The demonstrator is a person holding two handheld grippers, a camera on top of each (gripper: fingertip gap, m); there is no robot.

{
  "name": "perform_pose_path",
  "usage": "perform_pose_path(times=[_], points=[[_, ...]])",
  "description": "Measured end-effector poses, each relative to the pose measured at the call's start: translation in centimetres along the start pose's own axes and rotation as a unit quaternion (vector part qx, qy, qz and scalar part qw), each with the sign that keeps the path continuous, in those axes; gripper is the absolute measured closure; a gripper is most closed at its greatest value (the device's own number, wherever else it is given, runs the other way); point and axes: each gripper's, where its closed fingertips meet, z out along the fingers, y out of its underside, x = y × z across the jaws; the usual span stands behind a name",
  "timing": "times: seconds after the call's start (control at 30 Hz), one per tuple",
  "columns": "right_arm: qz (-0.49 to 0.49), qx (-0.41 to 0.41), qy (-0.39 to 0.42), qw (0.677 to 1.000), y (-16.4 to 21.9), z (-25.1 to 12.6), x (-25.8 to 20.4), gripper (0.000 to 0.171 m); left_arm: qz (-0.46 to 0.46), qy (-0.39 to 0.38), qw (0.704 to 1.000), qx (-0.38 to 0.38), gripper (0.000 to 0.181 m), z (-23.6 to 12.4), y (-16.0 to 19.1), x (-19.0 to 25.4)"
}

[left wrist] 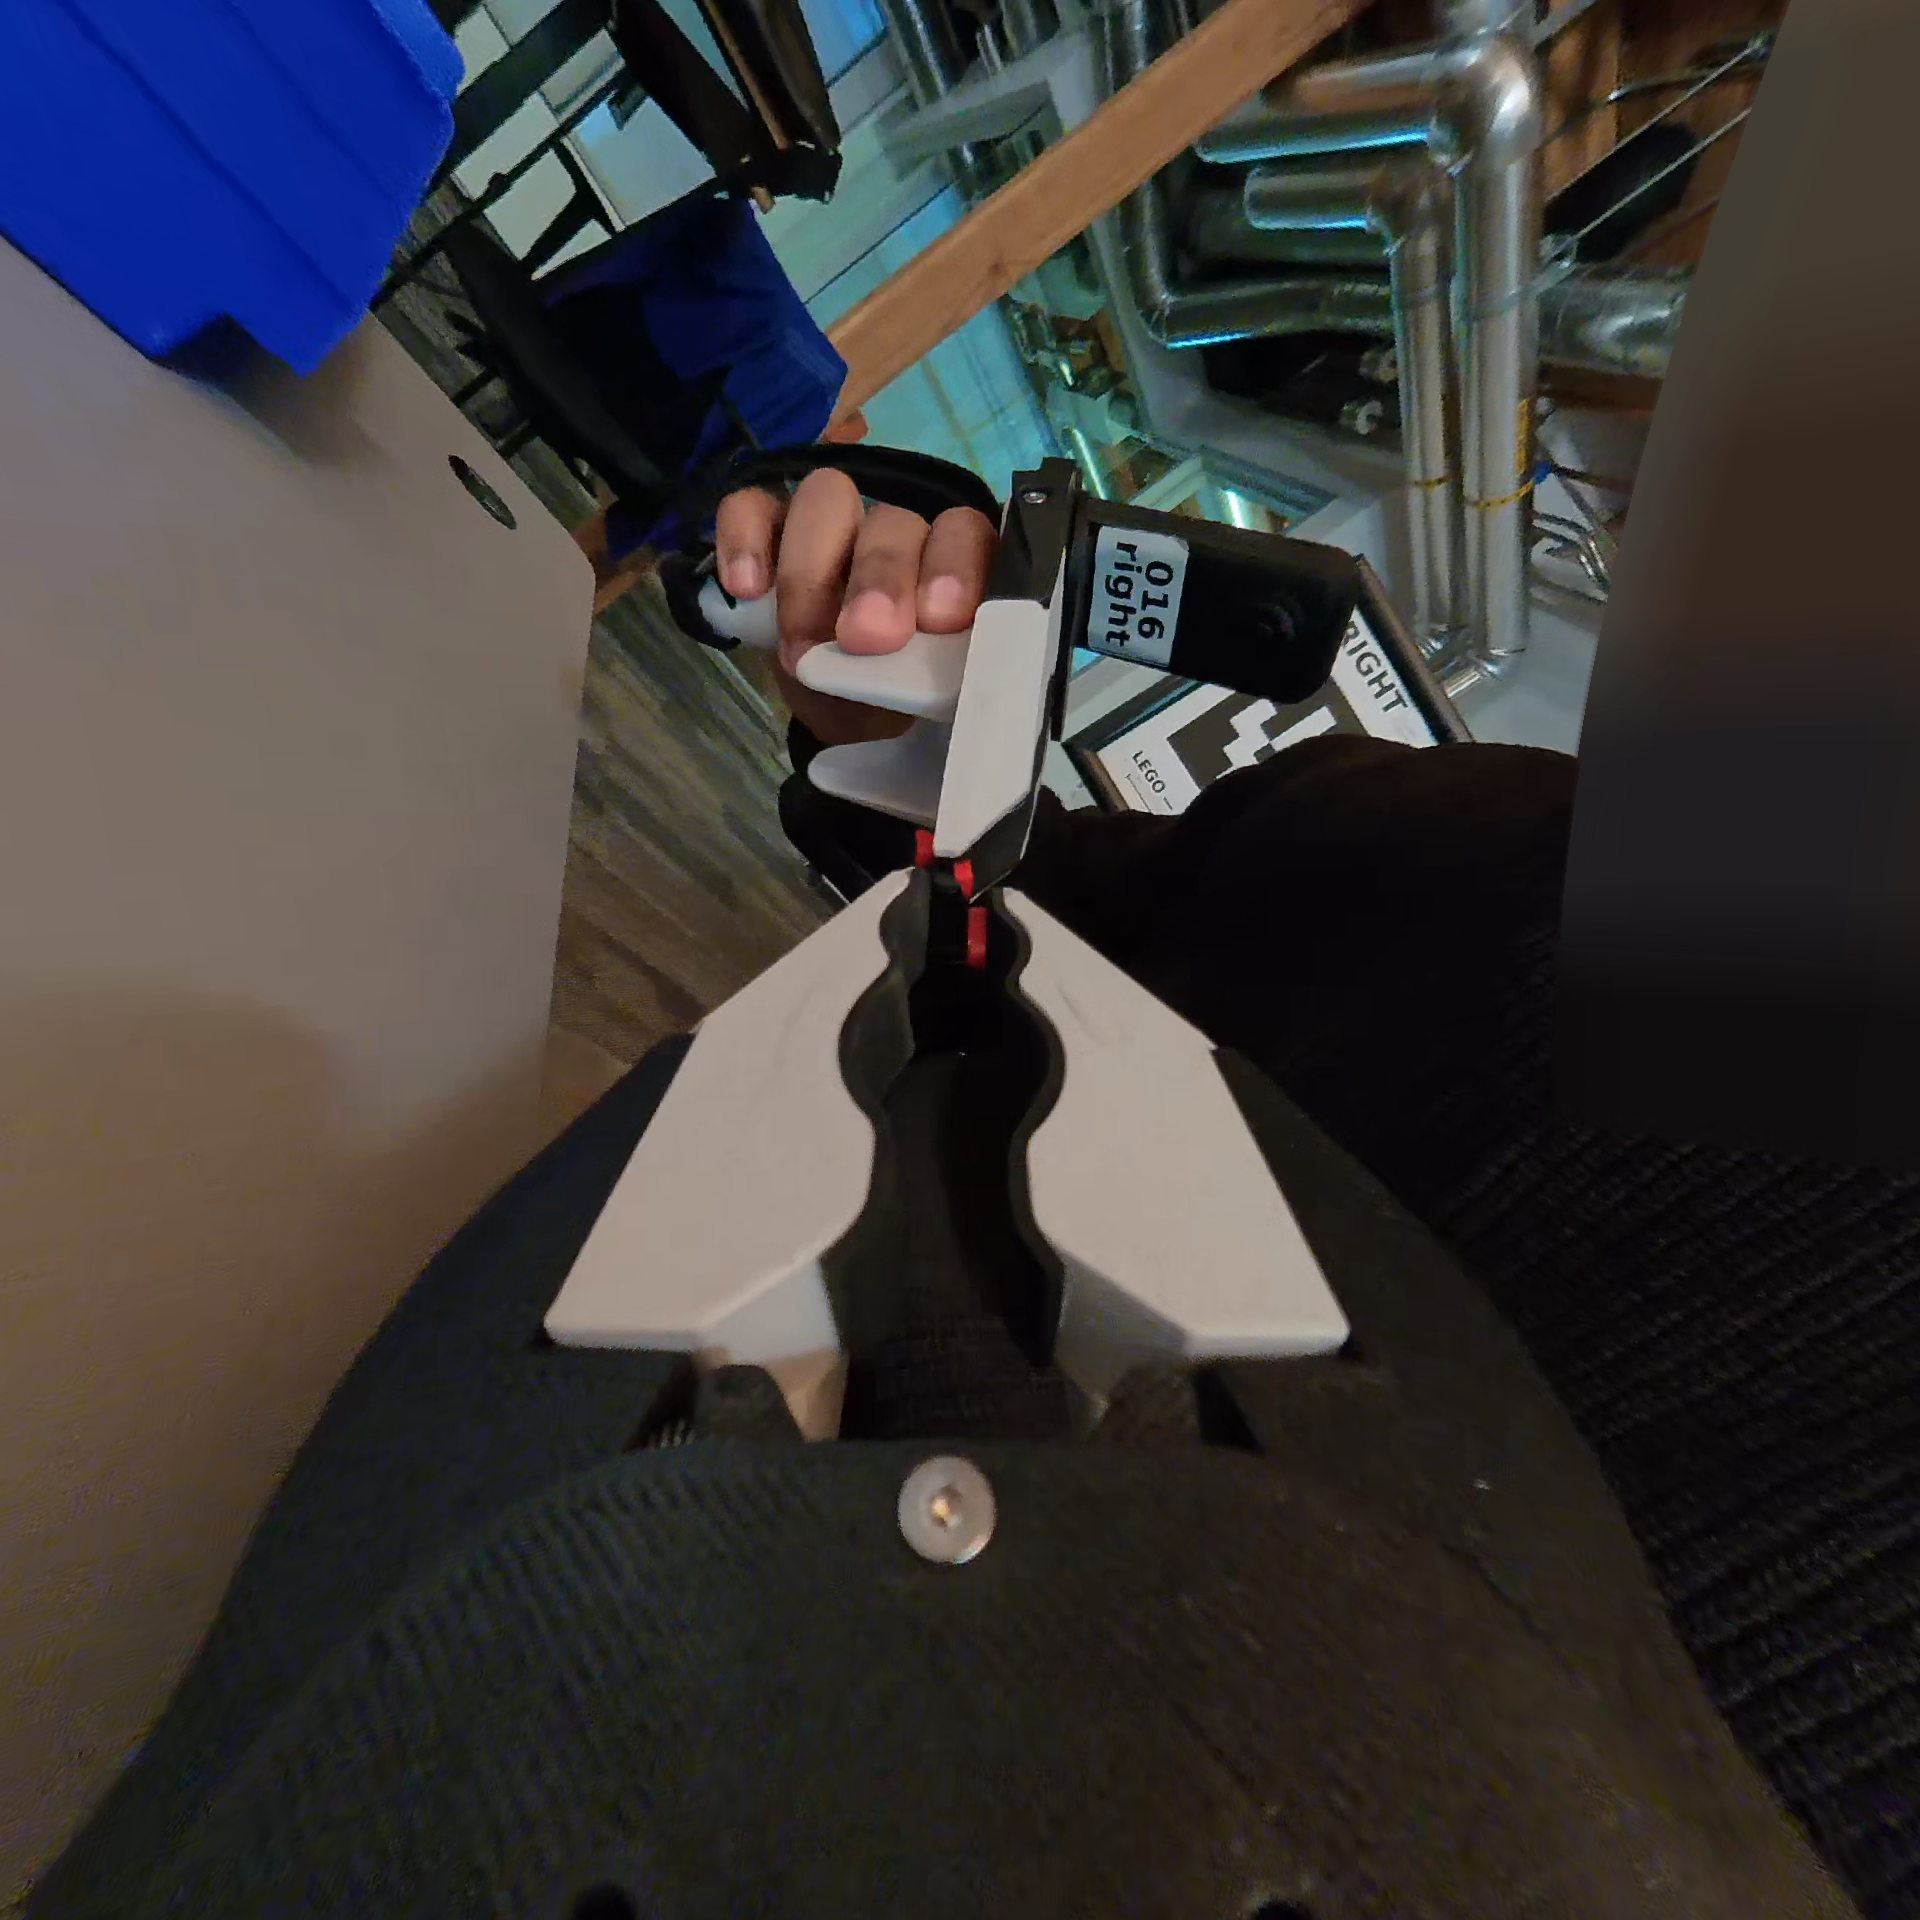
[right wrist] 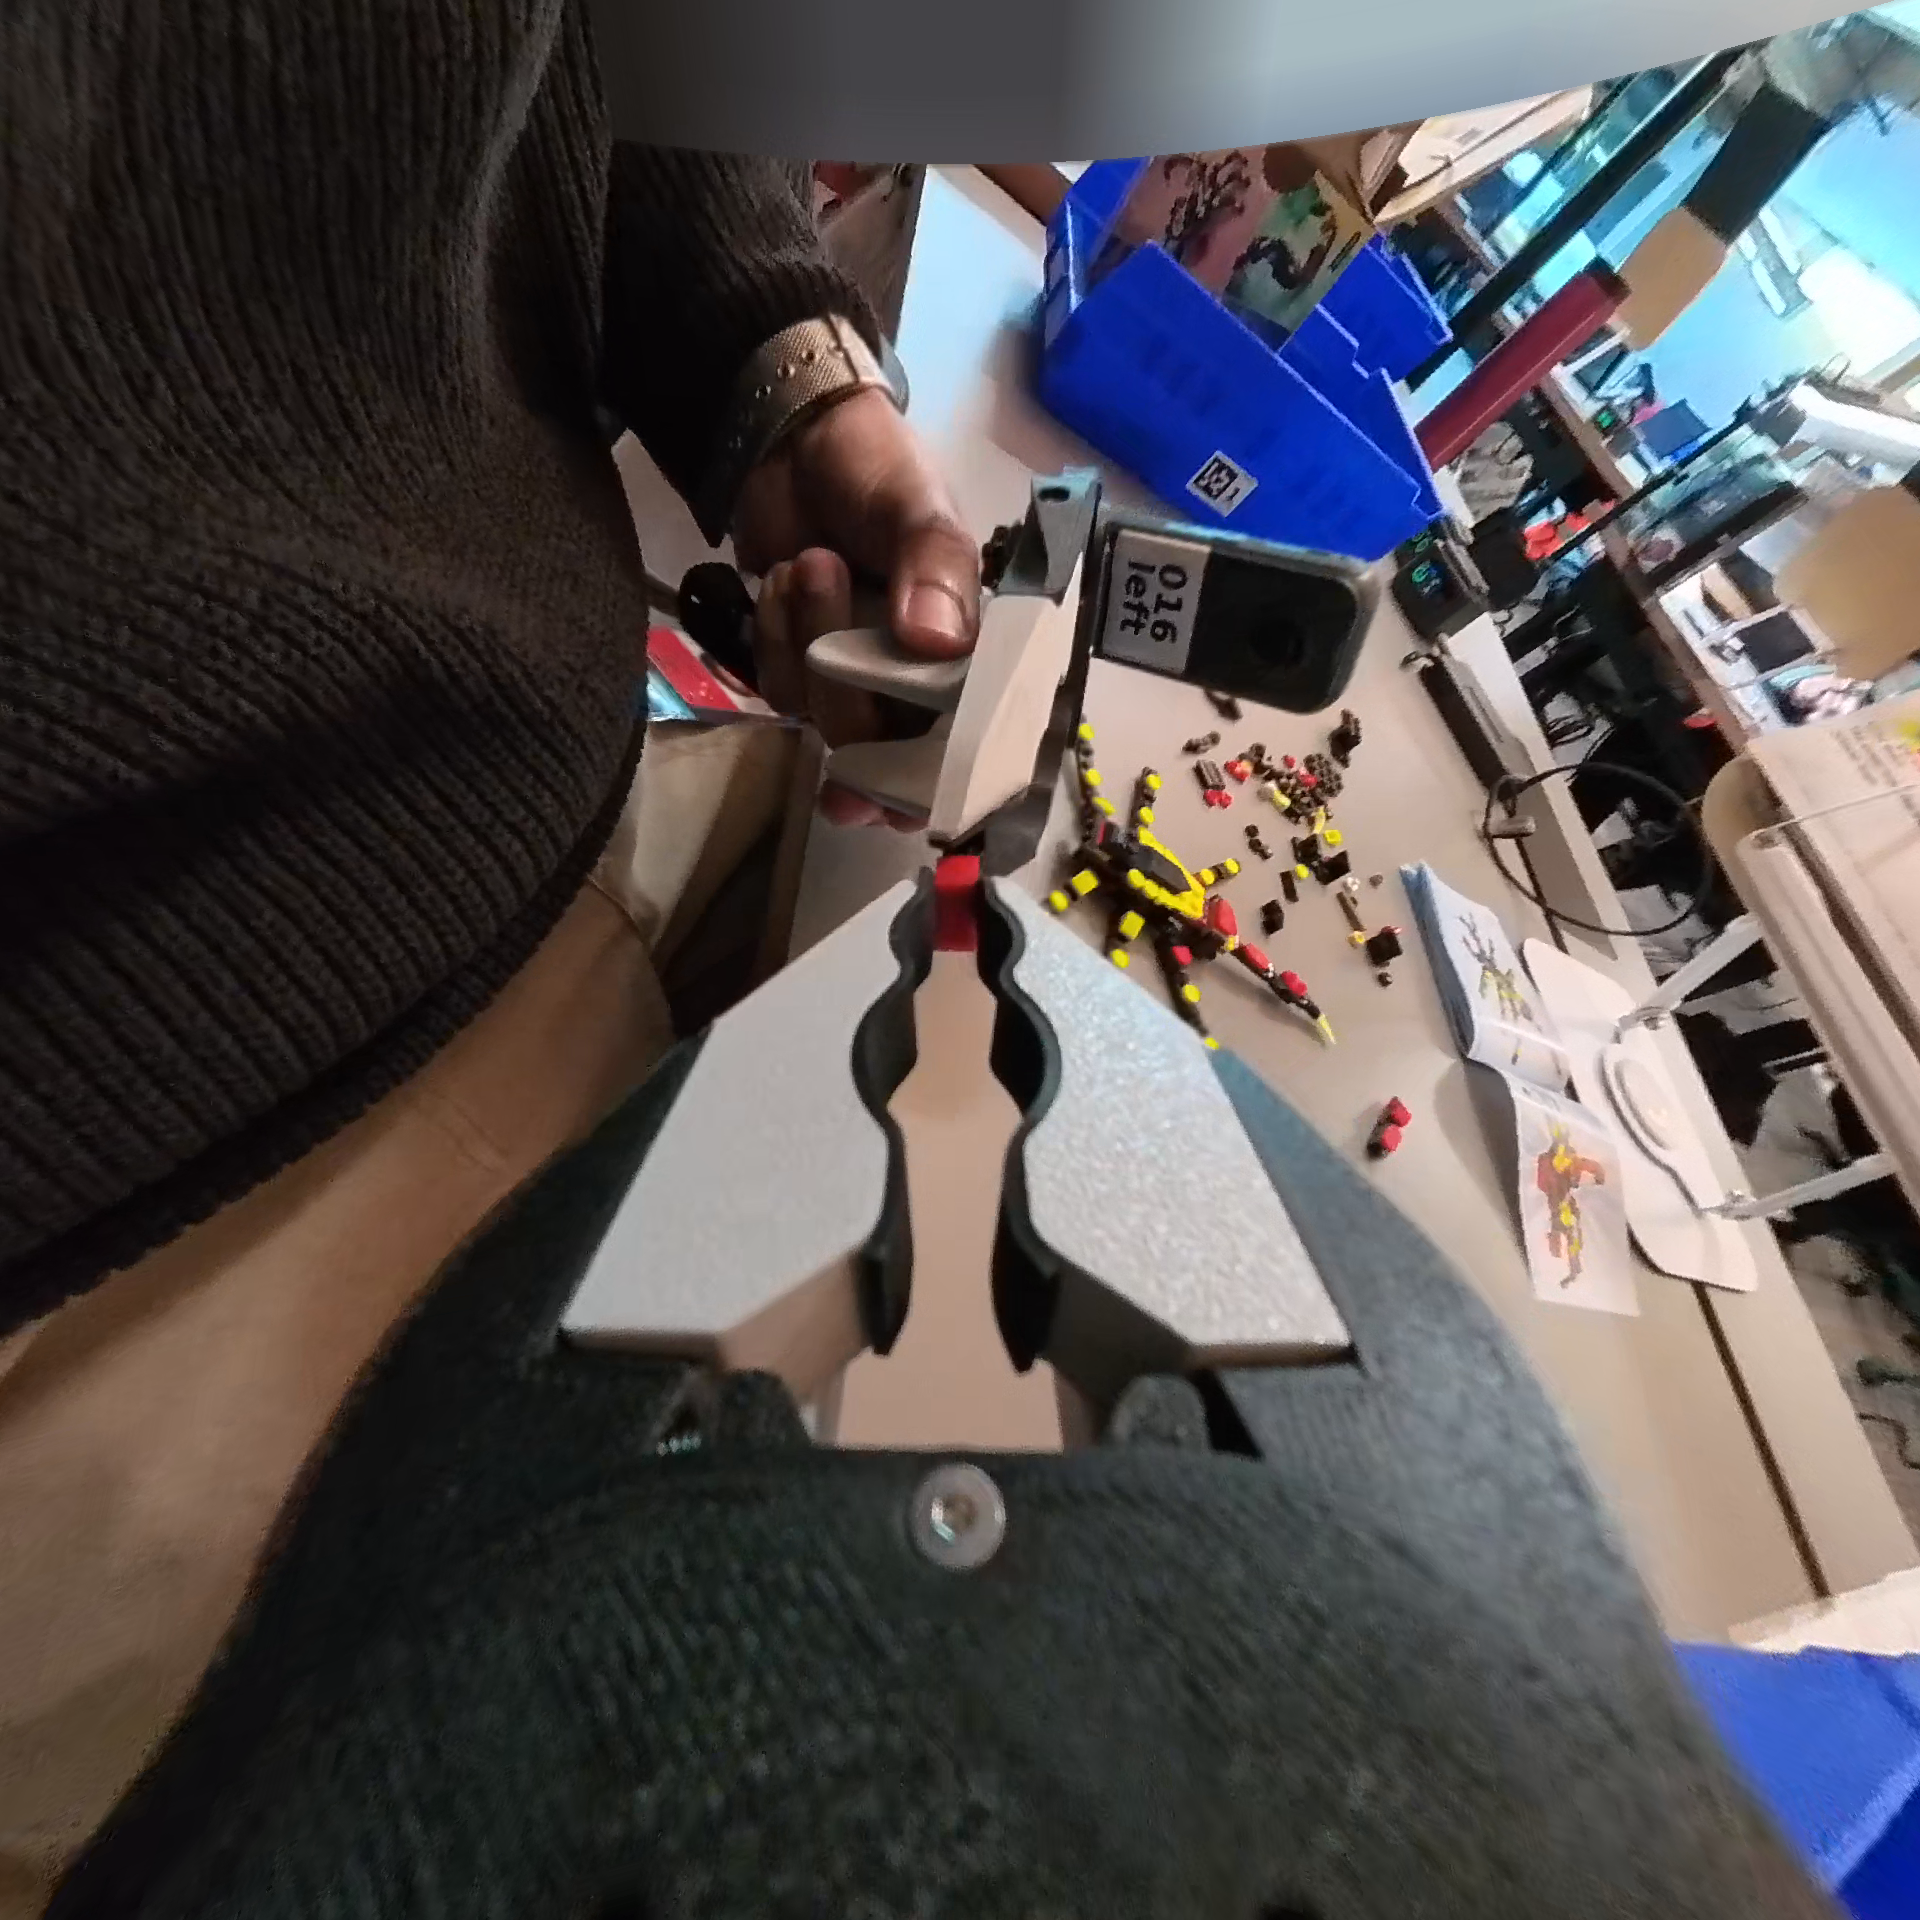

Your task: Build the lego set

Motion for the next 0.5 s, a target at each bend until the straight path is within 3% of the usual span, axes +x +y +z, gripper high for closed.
perform_pose_path(times=[0.3,0.5], points=[[-0.011,-0.028,0.022,0.999,0.1,0.0,0.6,0.165,-0.010,0.008,0.999,0.046,0.174,-0.1,-0.9,0.0],[0.002,-0.009,0.029,1.000,-0.6,0.2,1.0,0.165,0.033,-0.001,0.999,0.030,0.174,-0.4,-1.1,0.4]])
